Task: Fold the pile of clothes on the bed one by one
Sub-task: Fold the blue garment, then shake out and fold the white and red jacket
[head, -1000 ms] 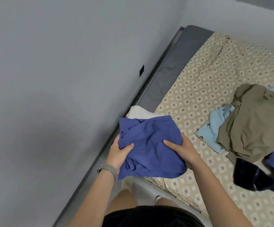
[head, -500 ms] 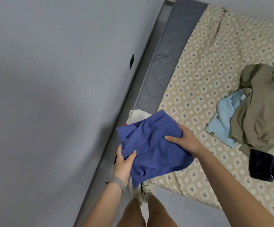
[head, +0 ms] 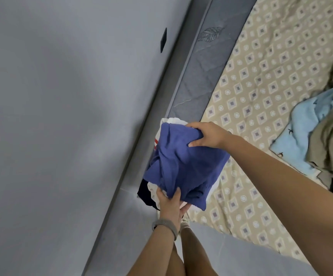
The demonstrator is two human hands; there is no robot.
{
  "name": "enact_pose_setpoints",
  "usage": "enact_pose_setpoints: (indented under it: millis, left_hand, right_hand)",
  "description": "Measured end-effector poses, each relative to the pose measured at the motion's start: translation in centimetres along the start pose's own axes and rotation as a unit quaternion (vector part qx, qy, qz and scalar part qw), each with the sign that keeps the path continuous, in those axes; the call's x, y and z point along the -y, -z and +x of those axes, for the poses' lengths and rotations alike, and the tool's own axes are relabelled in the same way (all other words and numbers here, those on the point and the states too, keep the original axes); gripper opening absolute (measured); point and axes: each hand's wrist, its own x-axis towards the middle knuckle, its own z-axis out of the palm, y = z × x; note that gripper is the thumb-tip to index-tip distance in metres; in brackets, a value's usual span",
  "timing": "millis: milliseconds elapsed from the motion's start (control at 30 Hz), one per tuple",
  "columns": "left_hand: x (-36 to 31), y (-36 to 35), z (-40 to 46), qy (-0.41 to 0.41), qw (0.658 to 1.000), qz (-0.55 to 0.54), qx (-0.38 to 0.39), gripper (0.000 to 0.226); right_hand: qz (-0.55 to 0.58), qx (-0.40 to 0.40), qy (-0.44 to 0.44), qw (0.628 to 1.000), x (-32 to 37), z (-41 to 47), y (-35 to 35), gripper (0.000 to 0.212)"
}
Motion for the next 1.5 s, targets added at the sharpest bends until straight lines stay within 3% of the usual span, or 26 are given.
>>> enact_pose_setpoints:
  millis: [100,400,533,633,700,800,900,967,1133,1200,1400,1500]
  left_hand:
    - [0.7,0.6,2.7,0.03,0.999,0.011,-0.037,0.044]
    - [1.2,1.0,5.3,0.026,0.998,-0.008,-0.056,0.043]
    - [1.5,1.6,4.4,0.042,0.997,0.015,-0.062,0.035]
    - [0.8,2.7,2.9,0.064,0.99,0.091,-0.089,0.028]
    - [-0.3,3.2,1.5,0.023,0.969,0.217,-0.113,0.018]
    - [-2.7,2.3,-1.4,-0.107,0.897,0.415,-0.11,0.027]
    - [-5.0,-0.1,-5.2,-0.194,0.836,0.511,-0.043,0.044]
    - [-6.0,-2.3,-7.5,-0.224,0.776,0.589,0.011,0.051]
    - [-6.1,-8.6,-12.8,-0.303,0.535,0.778,0.127,0.048]
    - [-4.9,-11.0,-15.2,-0.314,0.469,0.807,0.172,0.048]
    - [4.2,-16.8,-22.2,-0.322,0.383,0.828,0.255,0.053]
    - [11.1,-19.0,-25.1,-0.326,0.361,0.829,0.276,0.053]
  right_hand:
    - [-0.05,-0.004,-0.037,0.998,-1.6,1.5,-1.6,0.055]
    - [-0.135,-0.041,-0.092,0.986,-3.0,3.4,-3.1,0.048]
    - [-0.131,-0.043,-0.103,0.985,-2.1,2.0,-2.5,0.06]
    - [-0.093,-0.07,-0.11,0.987,-1.0,-1.0,-0.9,0.069]
    - [-0.041,-0.102,-0.122,0.986,-0.5,-3.7,0.2,0.067]
    - [-0.026,-0.149,-0.146,0.978,-0.3,-8.9,1.4,0.051]
    - [-0.091,-0.174,-0.191,0.962,-0.4,-15.0,1.6,0.047]
    - [-0.106,-0.199,-0.226,0.948,-0.8,-19.5,1.3,0.049]
    - [-0.068,-0.266,-0.29,0.917,-3.3,-30.4,-0.3,0.048]
    - [-0.045,-0.28,-0.317,0.905,-4.9,-34.7,-1.1,0.045]
    - [0.106,-0.359,-0.37,0.851,-10.8,-48.1,-5.2,0.049]
    - [0.166,-0.383,-0.384,0.824,-13.7,-55.0,-7.7,0.052]
